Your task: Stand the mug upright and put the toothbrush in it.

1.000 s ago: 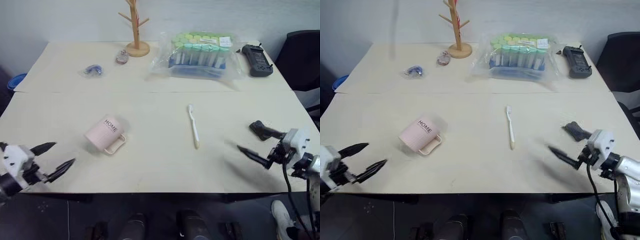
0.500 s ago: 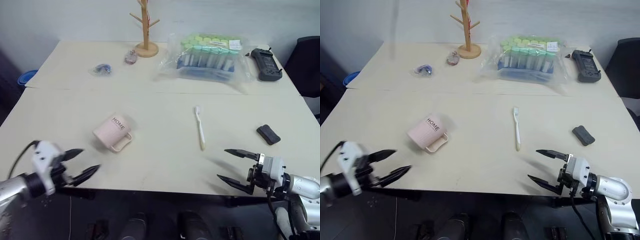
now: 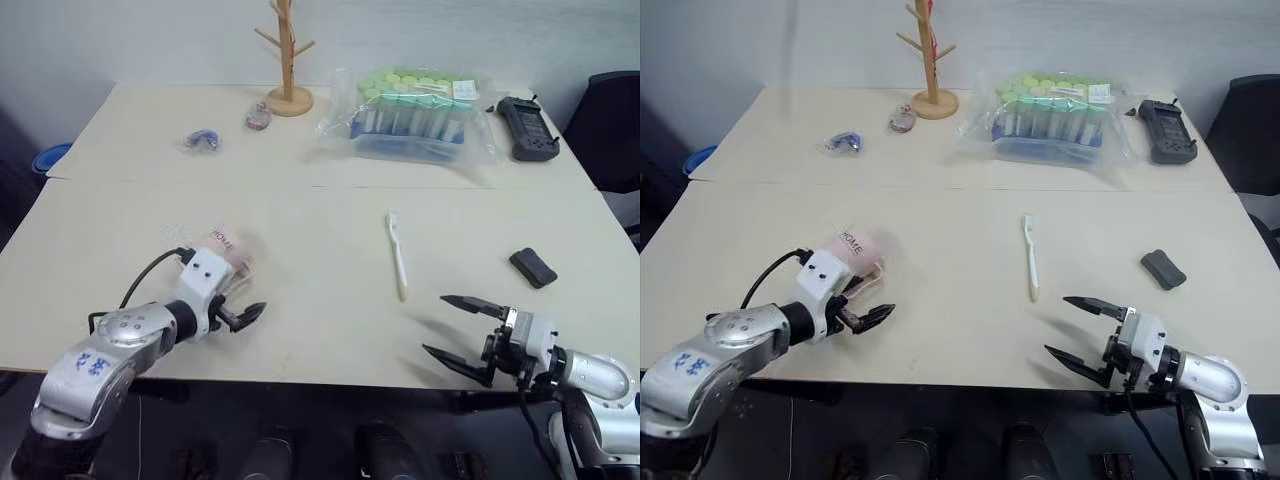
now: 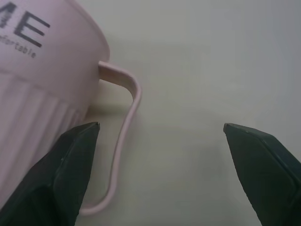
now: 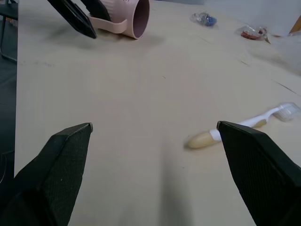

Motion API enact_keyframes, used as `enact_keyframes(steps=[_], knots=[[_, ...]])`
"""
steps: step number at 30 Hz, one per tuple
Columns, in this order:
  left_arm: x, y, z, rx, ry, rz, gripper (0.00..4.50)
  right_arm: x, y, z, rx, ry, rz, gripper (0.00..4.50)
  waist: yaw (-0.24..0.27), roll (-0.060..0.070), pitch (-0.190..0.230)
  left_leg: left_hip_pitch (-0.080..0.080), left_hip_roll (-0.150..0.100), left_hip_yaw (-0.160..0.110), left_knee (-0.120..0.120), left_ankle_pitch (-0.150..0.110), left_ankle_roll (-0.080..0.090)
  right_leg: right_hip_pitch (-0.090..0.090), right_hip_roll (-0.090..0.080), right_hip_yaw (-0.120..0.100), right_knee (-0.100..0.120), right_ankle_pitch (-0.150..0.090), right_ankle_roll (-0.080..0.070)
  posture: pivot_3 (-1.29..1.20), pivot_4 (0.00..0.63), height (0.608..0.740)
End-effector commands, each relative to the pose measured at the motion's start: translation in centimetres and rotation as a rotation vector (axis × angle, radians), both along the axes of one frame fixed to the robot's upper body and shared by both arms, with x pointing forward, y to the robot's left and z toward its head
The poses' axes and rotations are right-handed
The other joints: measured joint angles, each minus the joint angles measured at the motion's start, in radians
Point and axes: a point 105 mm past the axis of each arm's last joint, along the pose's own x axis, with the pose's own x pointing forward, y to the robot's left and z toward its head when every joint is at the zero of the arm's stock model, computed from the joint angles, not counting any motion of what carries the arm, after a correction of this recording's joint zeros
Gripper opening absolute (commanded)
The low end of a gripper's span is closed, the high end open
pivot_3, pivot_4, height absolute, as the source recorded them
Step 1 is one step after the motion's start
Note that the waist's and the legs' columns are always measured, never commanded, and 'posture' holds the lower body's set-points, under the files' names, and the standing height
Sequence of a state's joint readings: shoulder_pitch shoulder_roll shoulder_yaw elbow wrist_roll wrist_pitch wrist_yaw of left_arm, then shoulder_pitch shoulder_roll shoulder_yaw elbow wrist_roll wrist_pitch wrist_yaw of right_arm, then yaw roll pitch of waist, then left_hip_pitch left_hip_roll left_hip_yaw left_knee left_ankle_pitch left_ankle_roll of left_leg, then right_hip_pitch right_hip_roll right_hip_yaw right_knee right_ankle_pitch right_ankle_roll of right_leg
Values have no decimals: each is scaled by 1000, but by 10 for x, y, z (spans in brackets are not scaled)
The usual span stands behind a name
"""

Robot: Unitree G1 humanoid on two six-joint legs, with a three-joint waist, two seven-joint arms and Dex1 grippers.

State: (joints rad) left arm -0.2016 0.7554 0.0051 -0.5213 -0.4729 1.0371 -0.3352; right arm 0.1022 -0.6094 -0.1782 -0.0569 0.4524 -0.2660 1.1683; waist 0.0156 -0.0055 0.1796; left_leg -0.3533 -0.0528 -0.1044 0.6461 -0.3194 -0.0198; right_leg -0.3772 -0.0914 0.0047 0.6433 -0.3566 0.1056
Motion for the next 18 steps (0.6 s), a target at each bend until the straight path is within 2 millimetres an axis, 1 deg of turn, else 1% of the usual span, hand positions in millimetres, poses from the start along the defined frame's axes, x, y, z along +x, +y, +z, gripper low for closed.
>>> enact_keyframes(steps=[1, 4, 7, 8, 9, 10, 12, 14, 15, 16, 18], knots=[[14, 8, 3, 63, 34, -24, 3975, -1, 4, 9, 25, -33, -6, 4500, 1, 0, 0, 0, 0, 0, 0, 0, 0, 0, 0, 0, 0, 0, 0, 0, 150, 740], [23, 11, 7, 95, 46, -66, 3117, -1, 5, 10, 31, -38, -13, 4500, 3, 0, 0, -1, 0, 0, 0, 0, 0, 0, 0, 0, 0, 0, 0, 0, 150, 740], [27, 13, 7, 124, 60, -125, 2268, -1, 5, 12, 41, -48, -28, 4500, 3, 0, 0, -1, 0, 0, 0, 0, 0, 0, 0, 0, -1, 0, 0, 0, 150, 740], [28, 13, 7, 131, 64, -146, 1870, -1, 5, 12, 43, -50, -33, 4500, 3, 0, 0, -1, 0, 0, 0, 0, 0, -1, 0, 0, -1, 0, 0, 0, 150, 740], [29, 12, 7, 129, 58, -169, 1652, -2, 6, 12, 45, -50, -36, 4500, 4, 0, 0, -1, 0, 0, 0, 0, 0, -1, 0, 0, -1, 0, 0, 0, 150, 740], [30, 11, 8, 127, 53, -186, 1329, -2, 6, 13, 47, -51, -38, 4500, 4, 0, 0, -1, 0, 0, 0, 0, 0, -1, 0, 0, -1, 0, 0, 0, 150, 740], [33, 4, 10, 53, 40, -222, 751, -4, 6, 14, 53, -53, -41, 4500, 6, 0, 0, -1, 0, 0, 0, 0, 0, -1, 0, 0, -1, 0, 0, 0, 150, 740], [29, -23, 24, -137, -25, -420, 144, -7, 7, 18, 65, -56, -45, 4500, 7, 0, 0, -1, 0, 0, 1, 0, 0, 0, -1, 0, 0, 0, 0, 0, 150, 740], [26, -30, 29, -195, -55, -491, 31, -7, 7, 20, 68, -56, -46, 4500, 10, 1, 0, -1, 0, 0, 1, 0, 0, 0, -1, -1, 0, 0, 0, 0, 150, 740], [20, -40, 40, -292, -108, -598, 31, -8, 8, 22, 73, -61, -49, 4500, 12, 1, 0, -1, -1, 0, 1, 0, 0, 0, -2, -1, 0, 0, 0, 0, 150, 740], [18, -49, 54, -423, -187, -685, 31, -8, 9, 28, 85, -73, -57, 4500, 12, 0, 0, -2, -2, -1, 3, 0, 0, 0, -2, -3, -1, 0, 0, 0, 150, 740]])
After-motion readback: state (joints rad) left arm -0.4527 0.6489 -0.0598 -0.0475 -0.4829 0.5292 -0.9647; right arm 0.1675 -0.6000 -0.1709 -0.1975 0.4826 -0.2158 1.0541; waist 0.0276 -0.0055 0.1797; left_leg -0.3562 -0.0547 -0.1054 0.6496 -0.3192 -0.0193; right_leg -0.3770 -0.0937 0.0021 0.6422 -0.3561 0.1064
